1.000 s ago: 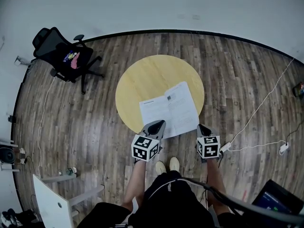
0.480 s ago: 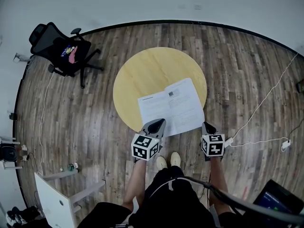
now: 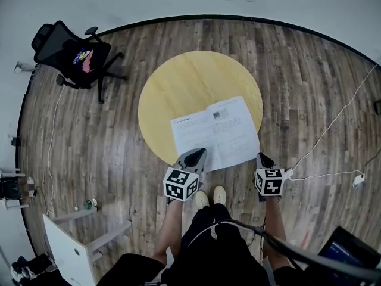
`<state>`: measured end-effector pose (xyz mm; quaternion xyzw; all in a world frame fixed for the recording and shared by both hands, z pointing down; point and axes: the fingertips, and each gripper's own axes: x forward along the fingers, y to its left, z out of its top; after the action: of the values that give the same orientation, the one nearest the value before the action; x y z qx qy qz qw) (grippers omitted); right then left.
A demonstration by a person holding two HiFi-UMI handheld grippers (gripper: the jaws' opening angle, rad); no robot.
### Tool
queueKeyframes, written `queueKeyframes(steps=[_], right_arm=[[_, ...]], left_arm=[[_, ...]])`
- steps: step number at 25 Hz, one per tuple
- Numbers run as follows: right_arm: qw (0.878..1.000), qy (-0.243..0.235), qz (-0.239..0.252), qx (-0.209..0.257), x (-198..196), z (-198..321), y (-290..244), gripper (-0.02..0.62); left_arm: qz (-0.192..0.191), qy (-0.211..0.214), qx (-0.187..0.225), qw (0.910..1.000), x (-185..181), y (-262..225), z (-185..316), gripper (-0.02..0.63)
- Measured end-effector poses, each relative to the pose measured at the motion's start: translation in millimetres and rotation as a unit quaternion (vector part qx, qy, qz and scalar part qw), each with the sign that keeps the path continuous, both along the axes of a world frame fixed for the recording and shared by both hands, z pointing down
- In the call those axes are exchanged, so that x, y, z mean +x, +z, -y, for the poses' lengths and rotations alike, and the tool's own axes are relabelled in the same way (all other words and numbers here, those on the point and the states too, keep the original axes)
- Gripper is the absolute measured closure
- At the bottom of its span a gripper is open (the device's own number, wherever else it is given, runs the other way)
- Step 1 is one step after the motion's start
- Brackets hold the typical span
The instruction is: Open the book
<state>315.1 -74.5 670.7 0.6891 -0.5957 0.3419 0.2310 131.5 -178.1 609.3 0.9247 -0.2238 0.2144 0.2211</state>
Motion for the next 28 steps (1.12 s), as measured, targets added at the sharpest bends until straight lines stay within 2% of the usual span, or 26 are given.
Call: queueKeyframes(steps=[15,28], right_arm=[[1.0,0.008,0.014,-0.027,4.6,0.6,42.9,0.588],[0.999,0.015,0.025,-0.032,3.9,0.3,57.4,0.588]], left_arm=[[0.017,0.002,-0.03,0.9994,0.7,41.5,1.9,0.607],[0.024,0.006,-0.042,0.9988,2.5,53.8,3.6,0.607]])
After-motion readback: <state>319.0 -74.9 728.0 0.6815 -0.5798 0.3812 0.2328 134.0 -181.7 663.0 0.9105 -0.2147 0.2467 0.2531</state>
